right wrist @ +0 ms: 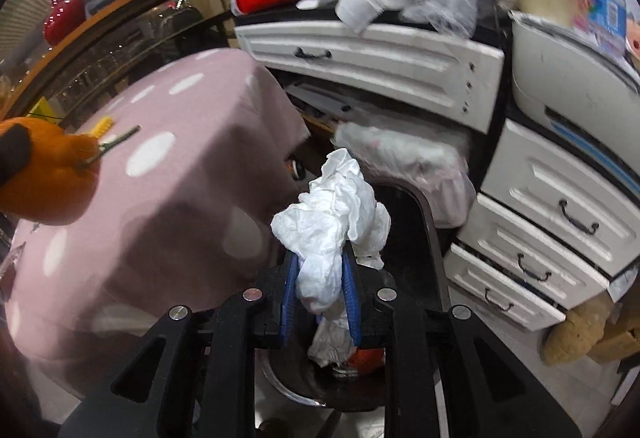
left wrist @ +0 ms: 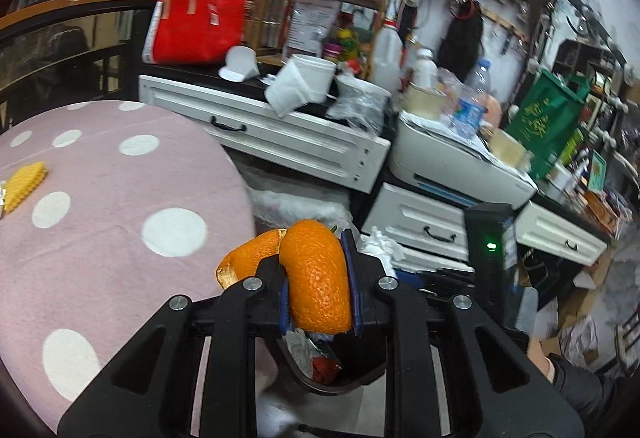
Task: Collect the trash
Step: 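Carry the orange and white tissue over the black bin, then open the right tool to drop the tissue while left tool releases the orange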
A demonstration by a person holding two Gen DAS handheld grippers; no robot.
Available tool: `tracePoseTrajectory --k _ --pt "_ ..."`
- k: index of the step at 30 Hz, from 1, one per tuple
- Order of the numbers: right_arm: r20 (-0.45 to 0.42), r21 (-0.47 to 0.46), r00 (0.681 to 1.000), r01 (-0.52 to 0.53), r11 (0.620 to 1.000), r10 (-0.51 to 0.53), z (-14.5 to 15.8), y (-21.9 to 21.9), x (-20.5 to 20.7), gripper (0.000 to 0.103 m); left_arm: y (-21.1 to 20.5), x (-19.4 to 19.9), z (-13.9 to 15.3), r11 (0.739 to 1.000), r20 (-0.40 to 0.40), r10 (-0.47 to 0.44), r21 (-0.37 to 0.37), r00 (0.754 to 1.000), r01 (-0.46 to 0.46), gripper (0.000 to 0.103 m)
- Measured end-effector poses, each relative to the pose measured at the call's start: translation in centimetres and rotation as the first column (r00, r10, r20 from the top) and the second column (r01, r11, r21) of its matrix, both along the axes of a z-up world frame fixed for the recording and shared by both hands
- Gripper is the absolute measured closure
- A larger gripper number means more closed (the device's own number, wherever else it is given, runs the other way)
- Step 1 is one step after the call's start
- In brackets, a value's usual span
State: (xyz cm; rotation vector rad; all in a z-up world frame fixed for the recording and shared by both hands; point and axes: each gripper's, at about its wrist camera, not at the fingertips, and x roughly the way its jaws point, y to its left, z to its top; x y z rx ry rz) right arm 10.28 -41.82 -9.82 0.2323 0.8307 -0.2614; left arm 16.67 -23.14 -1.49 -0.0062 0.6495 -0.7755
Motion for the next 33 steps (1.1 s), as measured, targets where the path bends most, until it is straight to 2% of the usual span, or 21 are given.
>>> tracePoseTrajectory --k 8,11,15,26,33 --pt "-0.115 0.059 0.993 0.048 0.997 -0.041 -5.5 -1.9 0.2 0.082 -2.5 -1.6 -2.0 0.997 -0.023 -0.054 0.046 0.998 0.055 0.081" --pt "-0.147 0.084 0.988 0.067 0.994 -0.054 -7.3 -2.4 0.5 0.078 -3.0 -1.6 -2.9 0.996 -0.038 -0.063 0.065 0.997 0.065 0.081" --pt "-0.177 0.114 0.982 0.086 0.990 -0.065 -8.8 -2.8 0.5 0.057 -3.8 -1.5 -4.1 0.993 -0.060 -0.075 0.091 0.995 0.081 0.081" --pt "-0.077 0.085 0.968 0.244 0.966 -0.238 -5.0 -7.4 -3.5 0.043 -7.2 -1.8 -7.7 0.971 -0.086 -0.147 0.177 0.985 0.160 0.081" --pt "-0.030 0.088 0.947 0.320 0.943 -0.318 -3.2 -9.8 -5.6 0.041 -10.2 -1.1 -10.9 0.948 -0.153 -0.181 0.237 0.972 0.214 0.081"
